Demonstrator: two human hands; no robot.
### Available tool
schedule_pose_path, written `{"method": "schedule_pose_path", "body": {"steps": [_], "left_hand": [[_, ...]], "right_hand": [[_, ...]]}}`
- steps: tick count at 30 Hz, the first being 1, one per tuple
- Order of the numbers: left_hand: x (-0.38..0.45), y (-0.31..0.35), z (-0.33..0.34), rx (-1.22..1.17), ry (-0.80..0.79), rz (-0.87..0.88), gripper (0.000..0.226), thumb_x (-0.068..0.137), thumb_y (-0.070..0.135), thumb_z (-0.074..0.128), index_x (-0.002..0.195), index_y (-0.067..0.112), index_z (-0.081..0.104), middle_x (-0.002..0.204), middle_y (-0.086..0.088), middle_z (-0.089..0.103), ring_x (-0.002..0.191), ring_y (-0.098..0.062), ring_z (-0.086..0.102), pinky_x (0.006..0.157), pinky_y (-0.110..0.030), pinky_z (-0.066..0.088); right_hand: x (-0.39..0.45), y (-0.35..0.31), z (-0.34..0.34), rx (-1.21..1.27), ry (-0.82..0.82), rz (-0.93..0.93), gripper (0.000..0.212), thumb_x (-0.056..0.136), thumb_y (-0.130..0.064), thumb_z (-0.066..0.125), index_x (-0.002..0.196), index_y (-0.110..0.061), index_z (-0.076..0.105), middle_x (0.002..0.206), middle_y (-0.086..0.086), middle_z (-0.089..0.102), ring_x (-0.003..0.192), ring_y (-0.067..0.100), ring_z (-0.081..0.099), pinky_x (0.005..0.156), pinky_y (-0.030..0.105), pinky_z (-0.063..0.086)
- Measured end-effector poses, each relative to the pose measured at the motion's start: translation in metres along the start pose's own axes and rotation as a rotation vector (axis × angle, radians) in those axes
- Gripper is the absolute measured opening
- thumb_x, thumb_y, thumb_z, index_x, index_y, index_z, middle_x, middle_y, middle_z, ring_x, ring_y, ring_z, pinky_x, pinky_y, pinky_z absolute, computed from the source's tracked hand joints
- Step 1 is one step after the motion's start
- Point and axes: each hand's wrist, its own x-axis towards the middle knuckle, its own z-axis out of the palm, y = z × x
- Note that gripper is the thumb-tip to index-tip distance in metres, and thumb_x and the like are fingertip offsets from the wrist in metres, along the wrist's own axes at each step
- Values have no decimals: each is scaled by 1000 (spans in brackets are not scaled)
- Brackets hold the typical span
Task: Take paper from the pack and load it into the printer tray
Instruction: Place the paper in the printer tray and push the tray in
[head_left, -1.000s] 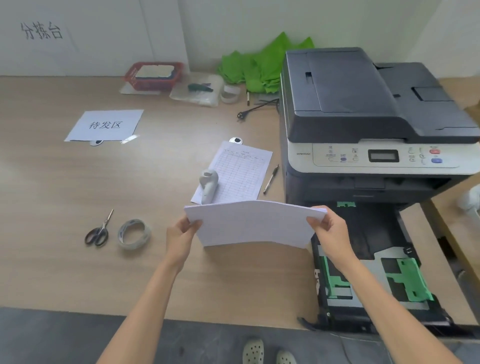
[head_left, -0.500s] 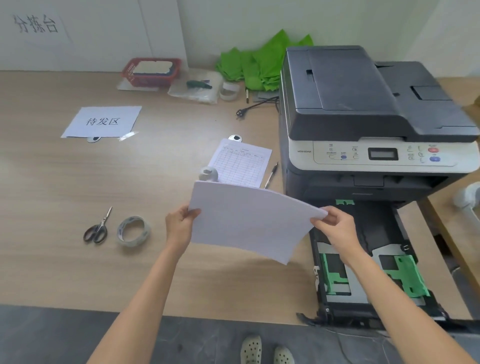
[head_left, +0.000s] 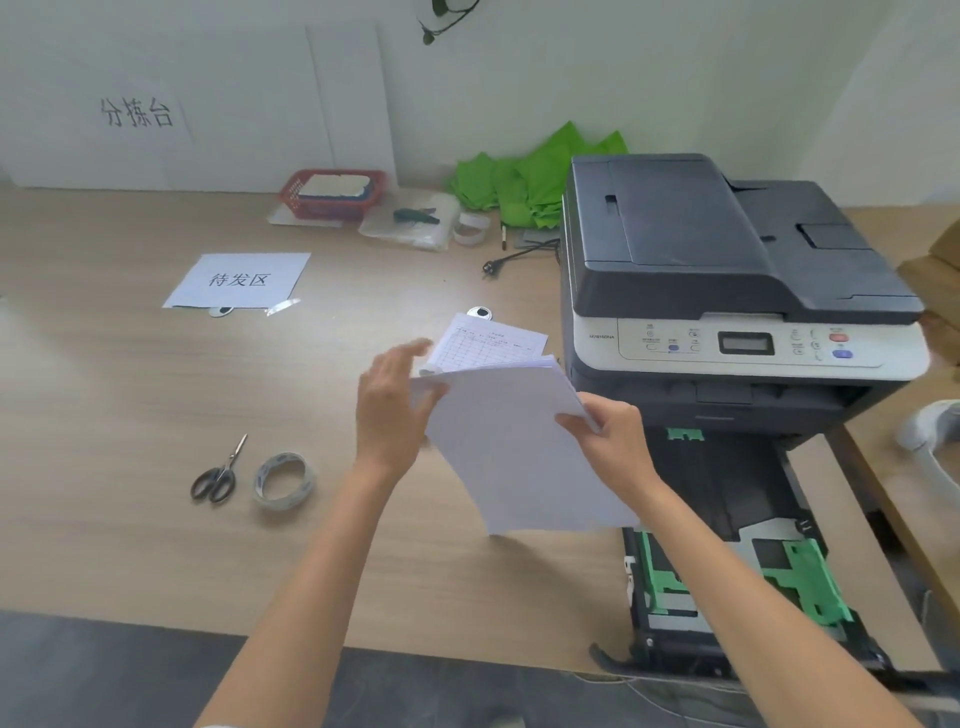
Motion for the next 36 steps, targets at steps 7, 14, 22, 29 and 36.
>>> {"method": "schedule_pose_path", "body": {"steps": [7,14,22,29,36], "left_hand": [[-21,-26,12,-708,-359,-546,19,86,7,61,103,16,61,97,9,70,85,4,64,86,-28,41],[-31,-10,40,-727,-190,-473,22,95,0,39,99,8,60,89,5,63,70,12,60,64,-5,45],[-43,-42,70,-560,-329,-613,30,96,4,35,102,17,61,107,0,63,97,-12,57,72,-14,46],[-33,-45,76,-545,-286,-601,35,93,-3,37,94,19,64,100,1,64,91,-11,56,74,-13,46],[-17,-19,64,-605,-337,-468,31,87,-6,47,75,15,65,69,19,66,65,3,61,67,-20,51]], "right_hand": [[-10,9,-11,251,36,83,8,85,-10,63,84,-8,71,90,30,67,74,32,62,73,41,48],[-15,32,3,267,135,185,25,88,-3,57,91,-26,65,91,-7,70,87,14,65,79,27,51],[-12,65,14,120,35,269,28,92,7,42,108,-5,62,96,-5,64,94,12,59,74,0,44],[-2,67,2,24,21,251,24,88,9,47,97,-1,68,90,3,68,86,14,60,71,4,44],[-3,40,-44,104,94,252,25,86,4,55,101,-14,65,91,-7,69,75,-13,65,65,4,50]]}}
